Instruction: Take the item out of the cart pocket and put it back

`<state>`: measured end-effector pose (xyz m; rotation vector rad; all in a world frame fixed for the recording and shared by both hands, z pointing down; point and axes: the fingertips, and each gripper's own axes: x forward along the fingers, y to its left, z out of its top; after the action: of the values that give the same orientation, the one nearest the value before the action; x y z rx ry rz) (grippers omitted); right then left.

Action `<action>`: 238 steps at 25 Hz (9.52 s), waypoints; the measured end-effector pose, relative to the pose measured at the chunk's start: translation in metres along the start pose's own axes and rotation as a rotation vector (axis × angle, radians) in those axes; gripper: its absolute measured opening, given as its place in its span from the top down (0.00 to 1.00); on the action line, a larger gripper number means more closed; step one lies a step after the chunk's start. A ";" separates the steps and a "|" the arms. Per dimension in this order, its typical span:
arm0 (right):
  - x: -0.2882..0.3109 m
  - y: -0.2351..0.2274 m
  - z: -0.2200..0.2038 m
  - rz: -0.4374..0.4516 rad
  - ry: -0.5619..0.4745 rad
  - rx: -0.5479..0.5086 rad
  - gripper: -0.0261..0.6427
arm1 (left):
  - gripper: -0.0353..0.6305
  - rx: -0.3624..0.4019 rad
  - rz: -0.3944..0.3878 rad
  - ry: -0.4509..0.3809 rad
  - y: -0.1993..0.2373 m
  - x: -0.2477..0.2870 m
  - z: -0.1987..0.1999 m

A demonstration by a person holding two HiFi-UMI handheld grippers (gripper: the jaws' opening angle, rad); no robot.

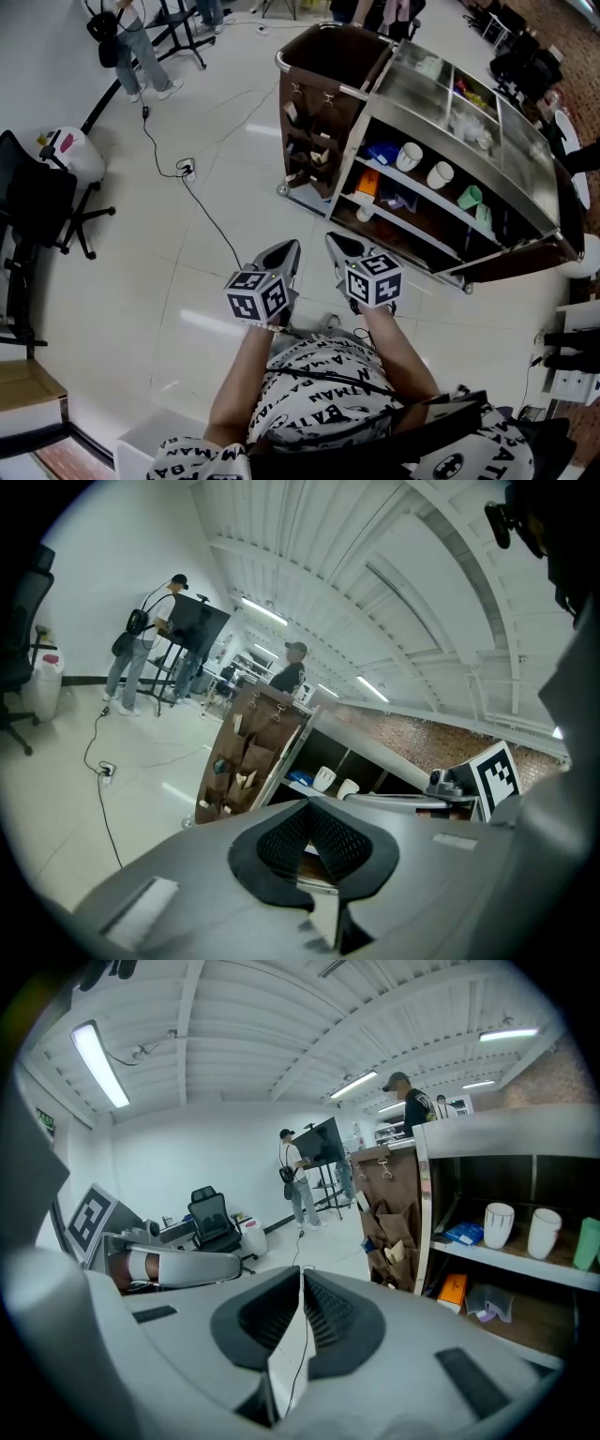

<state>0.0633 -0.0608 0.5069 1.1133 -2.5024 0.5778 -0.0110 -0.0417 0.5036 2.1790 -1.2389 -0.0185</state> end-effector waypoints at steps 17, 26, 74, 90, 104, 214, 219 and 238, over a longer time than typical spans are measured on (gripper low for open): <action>0.108 -0.065 -0.040 -0.178 0.076 0.046 0.62 | 0.95 0.054 -0.043 0.136 0.043 0.034 -0.005; 0.253 -0.143 -0.006 -0.282 0.052 0.027 0.61 | 0.95 0.005 0.062 0.143 0.126 0.112 0.043; 0.244 -0.128 0.077 -0.420 -0.108 -0.055 0.82 | 0.95 -0.085 0.054 0.077 0.143 0.090 0.072; 0.014 -0.058 0.042 -0.343 -0.168 -0.089 0.82 | 0.95 0.002 -0.028 0.030 0.034 0.051 0.042; -0.054 -0.086 0.007 -0.285 -0.157 0.024 0.82 | 0.95 0.066 0.028 0.008 -0.045 0.060 0.009; 0.421 -0.260 0.000 -0.613 0.091 0.126 0.81 | 0.95 -0.094 0.167 0.200 0.222 0.176 0.079; 0.428 -0.261 -0.003 -0.618 0.094 0.102 0.81 | 0.95 -0.123 0.194 0.191 0.233 0.168 0.073; 0.225 -0.113 0.033 -0.213 -0.030 0.113 0.96 | 0.95 -0.049 0.141 0.052 0.168 0.081 0.090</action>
<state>0.0017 -0.2853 0.6070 1.4185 -2.3604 0.6518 -0.1233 -0.2119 0.5415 2.0331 -1.3458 0.0651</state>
